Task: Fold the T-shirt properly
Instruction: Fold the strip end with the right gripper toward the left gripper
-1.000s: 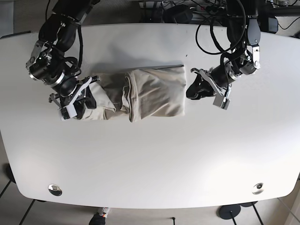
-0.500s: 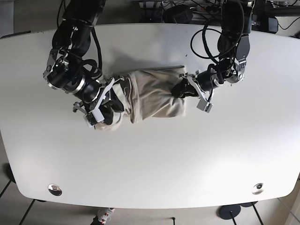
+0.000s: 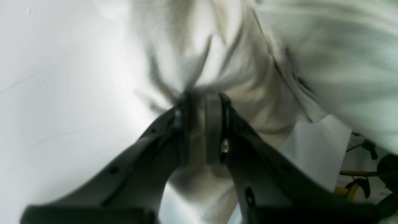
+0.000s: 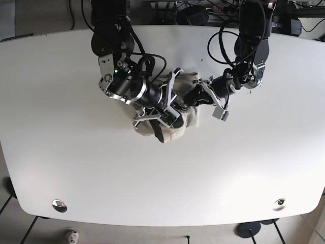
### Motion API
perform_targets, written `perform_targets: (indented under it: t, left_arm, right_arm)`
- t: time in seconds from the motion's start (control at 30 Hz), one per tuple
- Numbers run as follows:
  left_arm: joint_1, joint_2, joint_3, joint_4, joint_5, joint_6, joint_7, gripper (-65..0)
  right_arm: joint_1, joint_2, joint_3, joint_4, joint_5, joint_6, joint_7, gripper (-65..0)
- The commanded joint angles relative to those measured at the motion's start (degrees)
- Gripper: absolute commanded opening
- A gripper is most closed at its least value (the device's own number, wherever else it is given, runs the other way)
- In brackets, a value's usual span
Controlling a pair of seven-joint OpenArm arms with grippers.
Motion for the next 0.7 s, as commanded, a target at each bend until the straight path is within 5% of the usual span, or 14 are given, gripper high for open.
perform_targets:
  t: [0.03, 0.07, 0.27, 0.33, 0.57, 0.7]
  left_arm:
    - [-0.31, -0.32, -0.01, 0.49, 1.02, 0.15, 1.22, -58.2]
    - [-0.31, -0.32, -0.01, 0.49, 1.02, 0.15, 1.22, -58.2]
    - [-0.22, -0.32, -0.63, 0.93, 0.84, 0.07, 1.05, -58.6]
    - [-0.05, -0.32, -4.32, 4.36, 0.84, 0.07, 0.96, -58.6]
    - [5.05, -3.57, -25.24, 12.8, 0.84, 0.07, 1.4, -58.3]
    - [6.37, -9.55, -29.64, 13.59, 1.28, 0.07, 1.4, -58.3]
  right_arm:
    - [1.13, -0.31, -1.07, -2.75, -0.41, -0.13, 3.42, -62.1]
    - [1.4, -0.22, -1.59, -4.6, -1.02, -0.13, 4.3, -60.9]
    - [1.22, -0.05, -1.59, -7.58, -2.96, -0.22, 7.91, -13.0]
    - [-0.98, -0.13, -1.59, -3.28, -2.96, -0.22, 7.99, -5.7]
    - [-4.32, 0.13, -1.24, 2.52, -0.06, -0.13, 7.91, -7.6]
    - [-5.46, 2.06, -1.51, 2.44, 4.87, -0.13, 7.91, -10.0]
